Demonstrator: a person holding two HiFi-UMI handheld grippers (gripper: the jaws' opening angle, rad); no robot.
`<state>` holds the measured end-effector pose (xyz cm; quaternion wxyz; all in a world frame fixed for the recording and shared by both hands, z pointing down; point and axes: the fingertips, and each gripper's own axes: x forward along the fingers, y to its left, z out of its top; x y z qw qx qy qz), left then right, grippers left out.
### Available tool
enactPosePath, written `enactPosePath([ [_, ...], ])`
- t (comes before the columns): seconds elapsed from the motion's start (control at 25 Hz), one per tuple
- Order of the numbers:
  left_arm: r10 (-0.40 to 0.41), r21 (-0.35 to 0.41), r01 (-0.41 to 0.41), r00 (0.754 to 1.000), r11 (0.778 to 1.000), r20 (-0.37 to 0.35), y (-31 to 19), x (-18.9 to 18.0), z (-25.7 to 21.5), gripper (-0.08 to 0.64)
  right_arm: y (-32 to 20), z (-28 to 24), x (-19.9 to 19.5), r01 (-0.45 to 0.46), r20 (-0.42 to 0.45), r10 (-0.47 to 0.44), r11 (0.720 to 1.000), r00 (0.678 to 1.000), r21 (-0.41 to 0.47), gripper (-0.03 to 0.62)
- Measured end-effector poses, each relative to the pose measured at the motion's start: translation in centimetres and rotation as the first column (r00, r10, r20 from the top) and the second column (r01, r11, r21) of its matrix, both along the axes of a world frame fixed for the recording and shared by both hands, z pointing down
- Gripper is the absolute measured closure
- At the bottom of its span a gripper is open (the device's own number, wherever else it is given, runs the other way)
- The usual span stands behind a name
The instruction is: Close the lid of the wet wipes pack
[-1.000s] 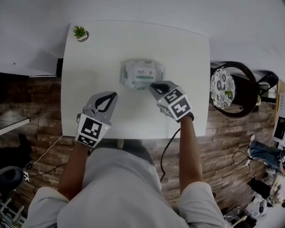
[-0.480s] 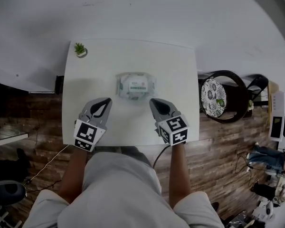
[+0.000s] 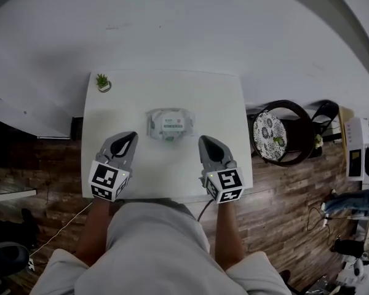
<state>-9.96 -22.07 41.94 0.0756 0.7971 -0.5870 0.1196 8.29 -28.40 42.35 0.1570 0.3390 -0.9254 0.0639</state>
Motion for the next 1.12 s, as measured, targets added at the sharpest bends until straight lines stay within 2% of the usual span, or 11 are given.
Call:
enactPosePath([
  [0.16, 0.004, 0.039, -0.002, 0.999, 0.999, -0.034, 0.3, 0.0, -1.7, 0.554, 0.6, -1.4, 0.6, -0.013, 0.005, 0.013, 0.999, 1.000, 0.035, 0.588],
  [0.36, -0.036, 0.053, 0.038, 0.998, 0.998, -0.045, 0.5, -1.3, -2.5, 0.554, 0.6, -2.4, 1.0, -0.028, 0.040, 0.027, 0.999, 0.999, 0.046, 0.588],
  [0.48, -0.068, 0.064, 0.072, 0.996, 0.995, -0.062, 0.6, -2.0, -3.0, 0.554, 0.7, -2.5, 1.3, -0.035, 0.026, 0.033, 0.998, 0.999, 0.056, 0.588],
  [0.68, -0.130, 0.087, 0.138, 0.987, 0.987, -0.095, 0.7, -4.0, -4.0, 0.554, 0.0, -4.0, 1.6, -0.075, 0.068, 0.069, 0.993, 0.995, 0.087, 0.589],
  [1.12, -0.196, 0.147, 0.209, 0.976, 0.967, -0.099, 1.0, -6.2, -6.2, 0.554, -1.4, -6.3, 1.8, -0.095, 0.083, 0.085, 0.987, 0.993, 0.129, 0.589],
])
